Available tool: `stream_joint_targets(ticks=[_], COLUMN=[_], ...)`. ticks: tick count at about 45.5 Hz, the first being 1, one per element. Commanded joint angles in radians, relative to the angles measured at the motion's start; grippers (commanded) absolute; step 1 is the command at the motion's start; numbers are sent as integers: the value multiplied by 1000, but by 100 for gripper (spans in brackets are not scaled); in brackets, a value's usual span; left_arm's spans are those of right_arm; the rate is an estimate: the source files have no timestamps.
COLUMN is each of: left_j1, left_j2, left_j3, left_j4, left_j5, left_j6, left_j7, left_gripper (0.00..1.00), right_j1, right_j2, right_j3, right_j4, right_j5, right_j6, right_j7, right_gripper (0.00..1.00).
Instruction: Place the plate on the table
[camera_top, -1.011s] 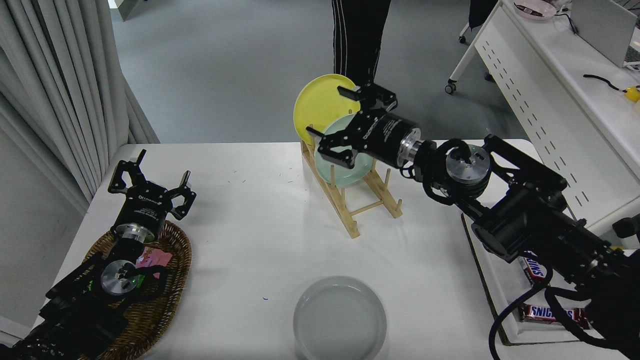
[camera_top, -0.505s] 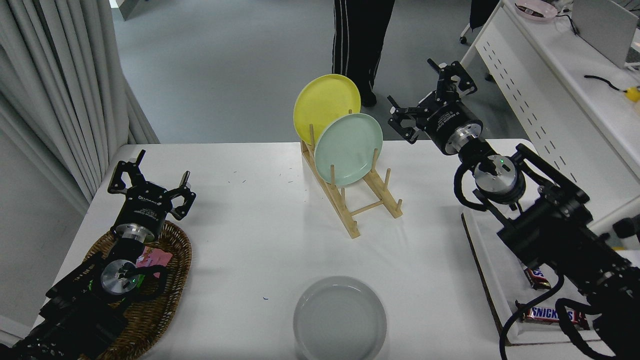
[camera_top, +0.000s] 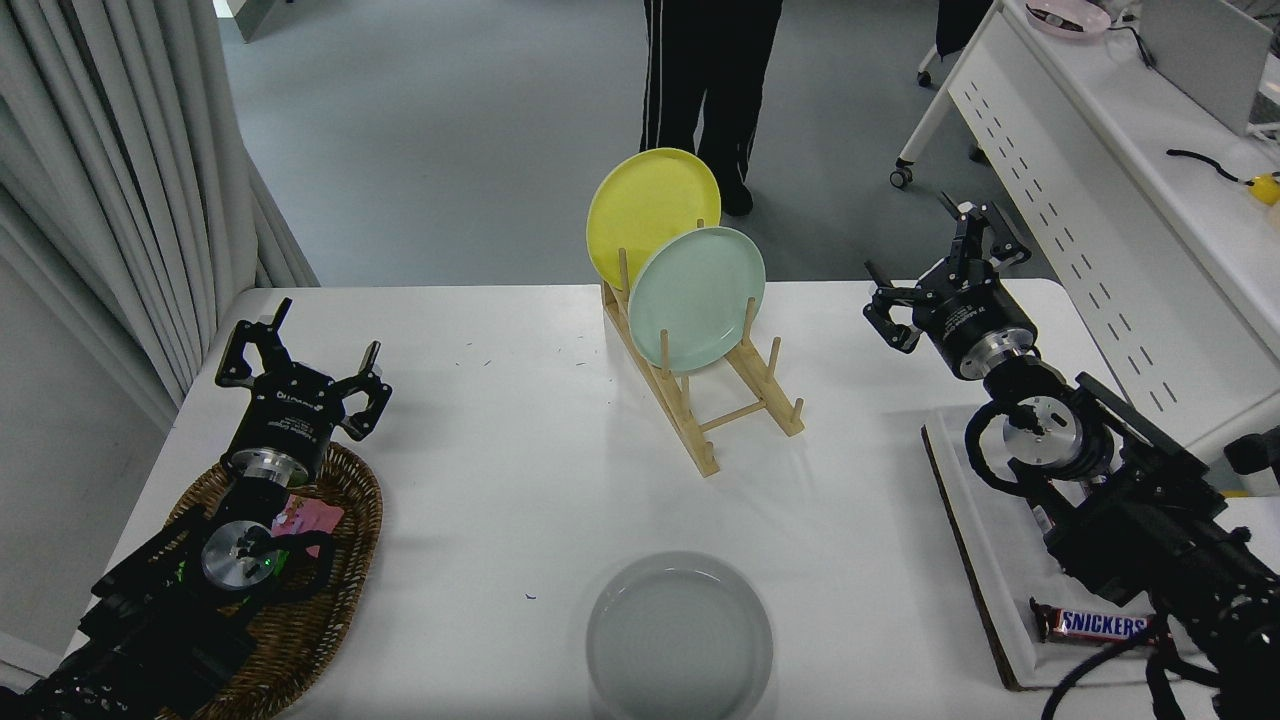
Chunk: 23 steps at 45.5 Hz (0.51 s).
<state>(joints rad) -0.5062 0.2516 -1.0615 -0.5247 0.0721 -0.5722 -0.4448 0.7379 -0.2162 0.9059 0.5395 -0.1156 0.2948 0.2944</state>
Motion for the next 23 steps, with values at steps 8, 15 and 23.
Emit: stream_joint_targets(ticks=[8, 15, 23], left_j1=[0, 0, 0], left_j2=[0, 0, 0], left_j3=[0, 0, 0], left_j4=[0, 0, 0], left_j5=[0, 0, 0], left_j6=[0, 0, 0], left_j7=[0, 0, 0], left_gripper=[100, 100, 100], right_j1=[-18, -26, -48], right_j2=[38, 67, 75], right_j3=[-18, -19, -22], right_j4=[-225, -251, -240], right_j5=[65, 67, 76], right_j6=[161, 162, 145], right_j7=[103, 144, 140], right_gripper=[100, 100, 100])
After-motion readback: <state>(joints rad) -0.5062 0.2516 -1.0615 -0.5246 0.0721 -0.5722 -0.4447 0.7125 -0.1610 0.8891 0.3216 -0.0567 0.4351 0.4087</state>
